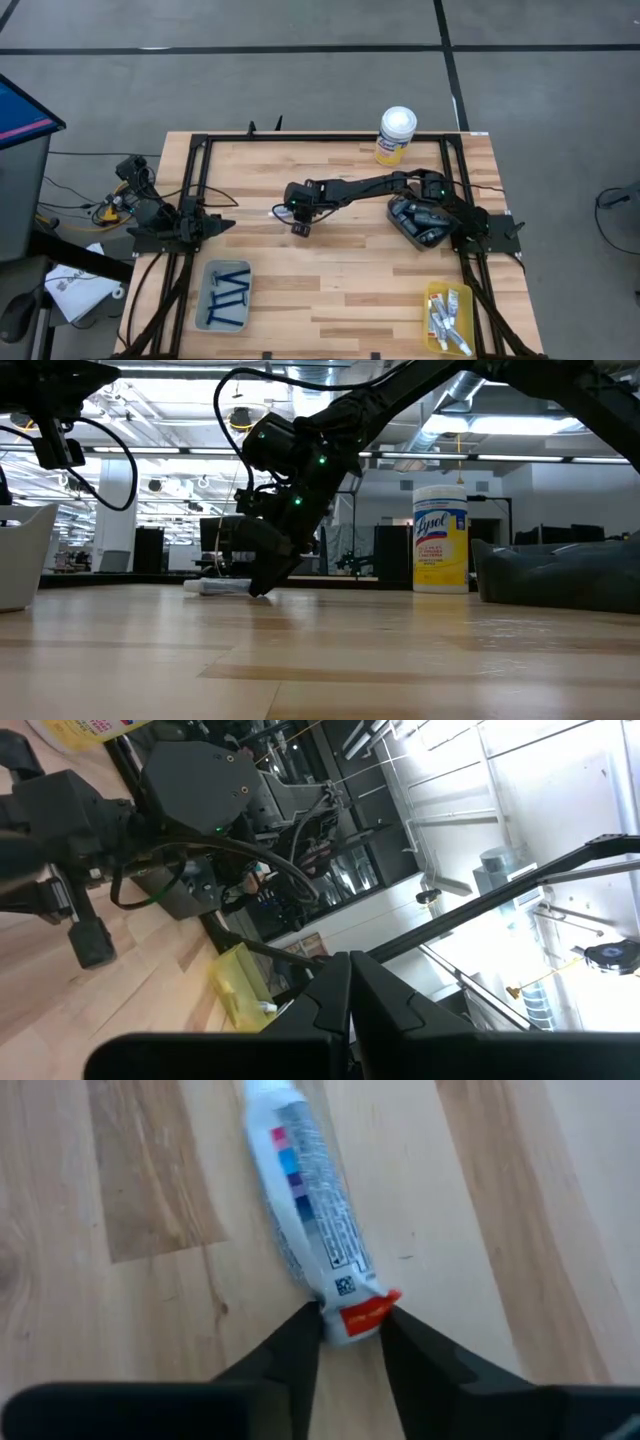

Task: Pick & Place Travel size toiletries
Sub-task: Put the white toothpaste tube into the yellow bin

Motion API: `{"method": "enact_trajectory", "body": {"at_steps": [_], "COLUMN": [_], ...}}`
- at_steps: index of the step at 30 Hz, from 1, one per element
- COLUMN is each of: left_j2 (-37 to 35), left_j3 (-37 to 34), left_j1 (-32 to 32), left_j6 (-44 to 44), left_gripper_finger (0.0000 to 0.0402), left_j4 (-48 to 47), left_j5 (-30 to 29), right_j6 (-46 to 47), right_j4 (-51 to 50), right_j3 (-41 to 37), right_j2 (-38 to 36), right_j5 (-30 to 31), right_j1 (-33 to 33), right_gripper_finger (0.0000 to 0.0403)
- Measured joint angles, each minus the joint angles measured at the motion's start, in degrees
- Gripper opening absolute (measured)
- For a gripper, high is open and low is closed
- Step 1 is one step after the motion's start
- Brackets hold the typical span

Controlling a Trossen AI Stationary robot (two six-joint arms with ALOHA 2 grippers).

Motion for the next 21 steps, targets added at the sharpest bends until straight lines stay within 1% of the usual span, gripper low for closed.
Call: {"method": "enact_trajectory", "body": {"at_steps": [7,10,12,16,19,21], "left_j2": [0.0,0.0,0.0,0.0,0.0,0.0], "left_j3": [0.0,0.01,0.0,0.0,0.0,0.0], "left_j1": [0.0,0.0,0.0,0.02,0.0,0.0], "left_j6": [0.02,0.0,0.01,0.0,0.0,0.02], "left_gripper_finger": [0.0001,0.0001,0.0001,0.0001,0.0001,0.0001], "left_j4": [0.0,0.0,0.0,-0.02,-0.02,-0.02], "left_j5": [0.0,0.0,0.0,0.0,0.0,0.0], "right_j6": [2.36,2.41,3.17,7.9,9.67,13.93], "right_j4": [-1.17,-1.94,-2.3,-2.48,-4.67,-4.68], "right_j3": [0.0,0.0,0.0,-0.03,1.01,3.02], "right_j2": [0.02,0.02,0.02,-0.41,-1.29,-1.85], "right_j5": [-0.9,-1.46,-1.4,-1.52,-2.6,-2.98], "right_j1": [0.02,0.16,0.32,0.6,0.61,0.39], "right_gripper_finger": [0.0049,0.0018,0.0005,0.001,0.0008,0.0008]}}
